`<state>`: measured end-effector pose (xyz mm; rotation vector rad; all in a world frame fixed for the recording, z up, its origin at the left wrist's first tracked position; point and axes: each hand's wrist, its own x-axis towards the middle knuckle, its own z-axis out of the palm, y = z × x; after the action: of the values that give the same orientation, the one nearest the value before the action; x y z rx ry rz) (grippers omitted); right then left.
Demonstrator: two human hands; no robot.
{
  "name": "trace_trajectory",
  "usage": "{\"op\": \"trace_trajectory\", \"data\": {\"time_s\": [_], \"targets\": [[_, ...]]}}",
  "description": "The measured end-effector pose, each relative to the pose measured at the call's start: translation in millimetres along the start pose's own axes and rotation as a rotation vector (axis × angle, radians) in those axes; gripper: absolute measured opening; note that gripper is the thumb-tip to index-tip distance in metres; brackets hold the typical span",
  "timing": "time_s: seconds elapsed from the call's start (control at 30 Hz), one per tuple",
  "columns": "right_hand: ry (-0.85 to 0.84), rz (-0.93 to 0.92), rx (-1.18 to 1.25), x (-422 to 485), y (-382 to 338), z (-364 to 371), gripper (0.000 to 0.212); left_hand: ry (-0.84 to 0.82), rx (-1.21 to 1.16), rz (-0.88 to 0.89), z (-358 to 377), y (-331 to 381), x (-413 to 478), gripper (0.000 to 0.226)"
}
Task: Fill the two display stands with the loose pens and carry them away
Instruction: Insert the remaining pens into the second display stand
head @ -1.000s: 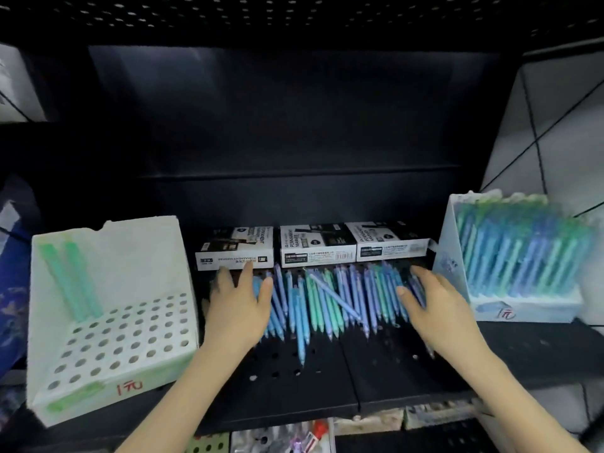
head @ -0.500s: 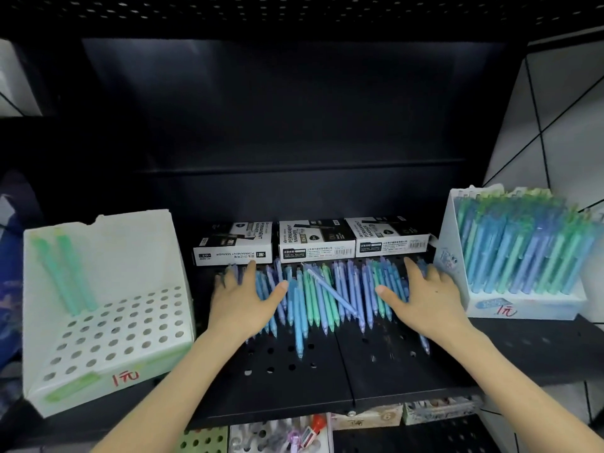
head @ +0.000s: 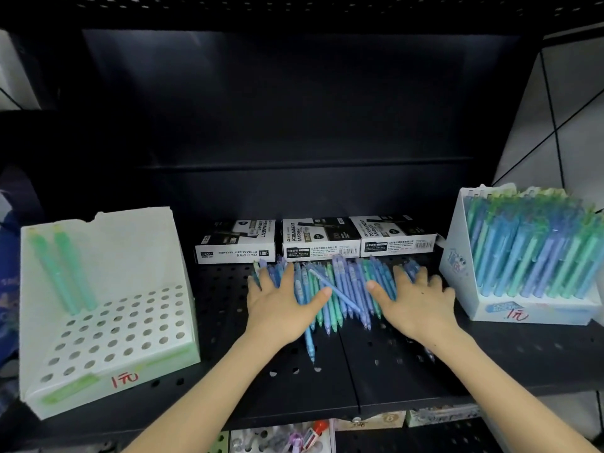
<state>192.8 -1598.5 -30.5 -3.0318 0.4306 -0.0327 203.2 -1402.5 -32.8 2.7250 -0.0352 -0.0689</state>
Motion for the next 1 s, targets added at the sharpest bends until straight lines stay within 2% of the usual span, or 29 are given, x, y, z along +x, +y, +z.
{"op": "trace_trajectory", "data": {"time_s": [0.23, 0.43, 0.67, 0.87, 1.0], "targets": [[-0.002, -0.063, -0.011, -10, -34, 2, 0.071, 0.025, 0.003, 0.005, 5, 4, 2, 0.089], [0.0, -0.095, 0.0, -14, -53, 3, 0.068, 0.102, -0.175, 0.152, 8, 4, 0, 0.077], [0.02, -0.206, 0.166, -17, -42, 5, 0.062, 0.166, -0.32, 0.2, 3, -4, -2, 0.077], [0.233, -0.18, 0.408, -15, -26, 2, 0.064, 0.174, -0.347, 0.05, -8, -10, 2, 0.087], [0.282, -0.127, 0.435, -12, -22, 2, 0.061, 0.122, -0.436, -0.091, -18, -12, 11, 0.074]]}}
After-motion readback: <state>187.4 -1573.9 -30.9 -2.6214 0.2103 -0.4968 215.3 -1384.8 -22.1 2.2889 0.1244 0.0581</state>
